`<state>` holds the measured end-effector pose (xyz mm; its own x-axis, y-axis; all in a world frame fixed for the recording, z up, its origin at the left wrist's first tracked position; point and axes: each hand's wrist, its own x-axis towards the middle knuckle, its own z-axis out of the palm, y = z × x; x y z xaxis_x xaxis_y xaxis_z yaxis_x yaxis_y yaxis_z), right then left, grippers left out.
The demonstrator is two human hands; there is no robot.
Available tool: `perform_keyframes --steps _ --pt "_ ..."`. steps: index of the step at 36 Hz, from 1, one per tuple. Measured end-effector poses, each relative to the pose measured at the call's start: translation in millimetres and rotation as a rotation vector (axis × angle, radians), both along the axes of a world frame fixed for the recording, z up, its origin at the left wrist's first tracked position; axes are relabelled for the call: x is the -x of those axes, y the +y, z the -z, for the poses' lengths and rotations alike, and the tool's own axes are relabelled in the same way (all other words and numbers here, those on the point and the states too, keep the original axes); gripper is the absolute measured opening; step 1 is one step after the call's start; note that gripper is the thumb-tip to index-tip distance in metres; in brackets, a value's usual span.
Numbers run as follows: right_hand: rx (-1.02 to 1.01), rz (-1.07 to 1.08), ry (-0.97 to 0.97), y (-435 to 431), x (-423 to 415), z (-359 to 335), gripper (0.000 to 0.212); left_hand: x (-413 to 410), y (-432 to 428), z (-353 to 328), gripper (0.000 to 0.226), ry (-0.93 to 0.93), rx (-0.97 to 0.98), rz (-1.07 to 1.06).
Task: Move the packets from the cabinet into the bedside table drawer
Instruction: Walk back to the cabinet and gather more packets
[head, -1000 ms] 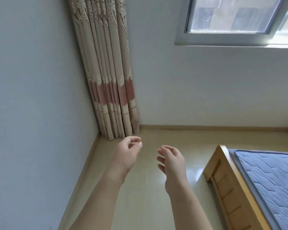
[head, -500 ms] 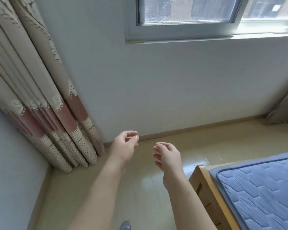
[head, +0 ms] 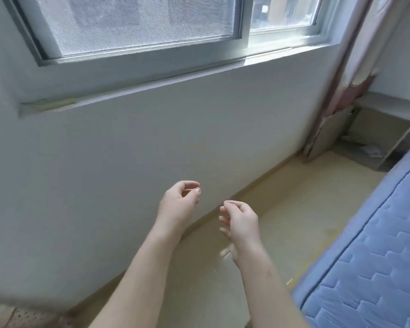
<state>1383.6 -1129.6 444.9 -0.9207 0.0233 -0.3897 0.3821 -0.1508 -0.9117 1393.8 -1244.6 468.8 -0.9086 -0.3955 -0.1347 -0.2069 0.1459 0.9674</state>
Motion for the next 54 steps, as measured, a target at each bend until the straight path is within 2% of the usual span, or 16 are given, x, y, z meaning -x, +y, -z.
perform_keyframes --steps 8,15,32,36,44,54 --pt "0.021 0.148 -0.003 32 163 8 0.013 166 27 14 0.013 -0.013 0.012 0.169" --pt "0.004 0.228 0.039 71 306 -6 0.013 317 66 -3 0.014 0.028 0.005 0.253" --pt "-0.024 0.545 0.012 204 611 5 0.014 665 208 9 0.013 0.003 -0.020 0.578" --pt "-0.018 0.677 0.031 255 668 -4 0.015 739 262 0 0.013 0.006 -0.003 0.664" --pt "0.001 0.858 -0.026 374 733 16 0.014 825 395 16 0.010 -0.058 0.013 0.895" --pt "-0.023 0.859 -0.001 565 846 12 0.015 933 587 16 0.011 -0.058 -0.015 0.870"
